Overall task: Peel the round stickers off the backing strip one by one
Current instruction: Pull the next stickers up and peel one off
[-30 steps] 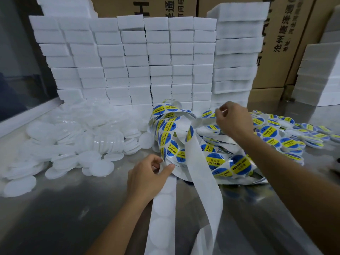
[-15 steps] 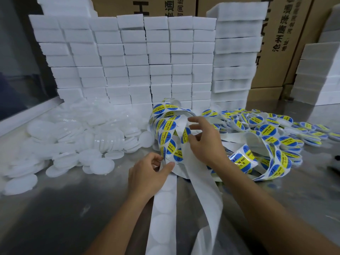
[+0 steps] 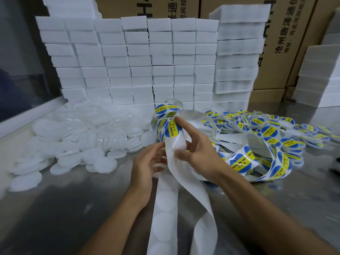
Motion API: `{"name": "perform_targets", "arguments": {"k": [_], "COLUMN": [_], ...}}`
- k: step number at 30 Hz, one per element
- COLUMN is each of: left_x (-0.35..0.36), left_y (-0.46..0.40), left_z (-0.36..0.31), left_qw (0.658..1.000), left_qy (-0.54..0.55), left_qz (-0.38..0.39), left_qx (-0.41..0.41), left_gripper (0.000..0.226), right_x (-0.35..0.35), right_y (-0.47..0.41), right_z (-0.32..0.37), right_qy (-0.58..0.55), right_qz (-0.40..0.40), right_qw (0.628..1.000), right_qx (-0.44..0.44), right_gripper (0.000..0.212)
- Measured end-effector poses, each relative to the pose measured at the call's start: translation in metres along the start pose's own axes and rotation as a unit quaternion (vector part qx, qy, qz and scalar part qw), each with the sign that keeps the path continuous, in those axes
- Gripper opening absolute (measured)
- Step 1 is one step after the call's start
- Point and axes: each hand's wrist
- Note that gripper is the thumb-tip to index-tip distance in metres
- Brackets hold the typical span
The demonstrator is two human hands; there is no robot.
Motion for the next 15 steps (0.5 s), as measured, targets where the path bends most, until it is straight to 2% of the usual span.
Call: {"name": "perform_targets", "arguments": {"k": [4, 8, 9, 12, 15], "left_x": [0.0, 0.002, 0.002, 0.001, -0.001], "left_y": [-0.003, -0.003, -0.003, -0.005, -0.006], "left_z": [-0.003, -0.004, -0.004, -0.002, 0.0], "left_qw": [1.0, 0.999, 0.999, 0.999, 0.998], "left_qy": [0.022, 0.044, 0.038, 0.015, -0.013], "left_qz": [0.0, -0.003, -0.008, -0.04, -0.064], "left_qx": [-0.003, -0.006, -0.007, -0.013, -0.006], "left_gripper": [0.016, 0.032, 0.03, 0.01, 0.008], "right_x": [0.0, 0.002, 0.003, 0.003, 0.002], "right_y": [0.0, -0.001, -0.002, -0.002, -0.001], "right_z": [-0.003, -0.006, -0.007, -0.009, -0.013], "right_qy": [0.001, 0.033, 0.044, 0.112, 0.192], "right_qz": [-0.01, -0.044, -0.058, -0.094, -0.113], "right_qw": [1.0, 0.998, 0.997, 0.988, 0.971], "right_qx": [0.004, -0.009, -0.016, -0.048, -0.09], "right_gripper": [0.076, 0.065, 0.061, 0.052, 0.044]}}
Point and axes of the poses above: each hand's wrist, its own y-axis away from the middle knuckle, its own x-axis out of the palm, z = x × y, and after that the axes turned 10 degrees about x, right-handed
